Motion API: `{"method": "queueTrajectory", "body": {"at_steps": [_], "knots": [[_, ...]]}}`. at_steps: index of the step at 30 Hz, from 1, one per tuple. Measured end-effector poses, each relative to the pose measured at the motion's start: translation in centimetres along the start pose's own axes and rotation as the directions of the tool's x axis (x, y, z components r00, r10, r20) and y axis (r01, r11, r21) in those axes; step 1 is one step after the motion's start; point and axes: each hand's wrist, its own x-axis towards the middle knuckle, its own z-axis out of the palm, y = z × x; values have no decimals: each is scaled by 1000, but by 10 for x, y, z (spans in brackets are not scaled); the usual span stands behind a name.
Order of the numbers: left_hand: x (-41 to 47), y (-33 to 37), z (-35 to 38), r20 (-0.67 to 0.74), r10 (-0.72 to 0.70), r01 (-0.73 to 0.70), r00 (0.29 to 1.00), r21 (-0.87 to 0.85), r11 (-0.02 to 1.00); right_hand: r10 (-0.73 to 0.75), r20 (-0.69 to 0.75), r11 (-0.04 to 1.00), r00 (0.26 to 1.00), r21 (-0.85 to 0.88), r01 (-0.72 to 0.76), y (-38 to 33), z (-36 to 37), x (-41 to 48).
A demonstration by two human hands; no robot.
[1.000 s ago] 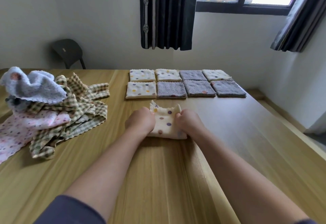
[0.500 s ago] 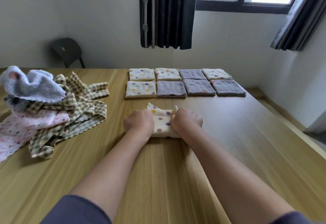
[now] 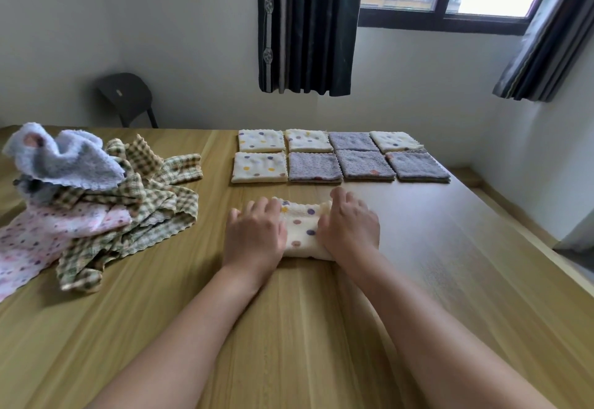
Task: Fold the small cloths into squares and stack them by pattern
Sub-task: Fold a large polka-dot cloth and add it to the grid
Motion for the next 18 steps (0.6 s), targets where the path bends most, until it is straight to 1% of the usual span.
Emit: {"method": "queueTrajectory", "body": {"at_steps": [1,2,3,4,5,6,8,9,11,12,13,14,15,16,17,18], "knots": [[-1,3,-1,94,14,-10,995,-43,999,-99,-82,994,992,36,102,6,2,-4],[-3,5,-3,207,21,-4,978,-81,997,-190,-124,976,974,83,201,12,5,-7],[-5,5,-2,308,10,23,951,-103,994,-268,-110,950,957,137,282,16,8,-8],[-5,3,0,372,4,44,928,-120,992,-332,-49,923,942,188,335,18,10,-9],[-4,1,1,418,-4,64,909,-130,989,-372,37,908,927,222,355,20,13,-10],[-4,0,2,443,-15,86,896,-141,986,-389,121,906,913,232,355,22,15,-11],[-5,-1,4,455,-26,98,890,-136,986,-379,211,917,901,215,335,26,17,-10],[-5,-1,4,448,-31,104,893,-138,985,-374,220,921,901,205,332,27,18,-9],[-7,0,1,389,-11,77,921,-154,985,-385,187,911,904,234,339,27,19,-10],[-7,0,-1,352,28,31,935,-160,987,-376,132,899,917,293,326,26,17,-11],[-7,1,-2,329,84,-29,940,-168,985,-334,50,879,941,376,292,27,16,-11],[-8,1,-3,319,133,-78,938,-178,981,-254,-34,852,967,465,240,28,14,-13],[-8,1,-5,309,160,-106,937,-184,977,-142,-84,823,986,544,165,29,10,-15],[-8,2,-7,279,153,-104,948,-181,978,-38,-79,786,996,614,79,30,4,-16],[-7,2,-9,208,127,-90,970,-180,980,35,-23,740,999,672,-10,32,-2,-17],[-5,3,-9,122,100,-77,988,-183,980,68,68,704,995,704,-96,33,-7,-17]]}}
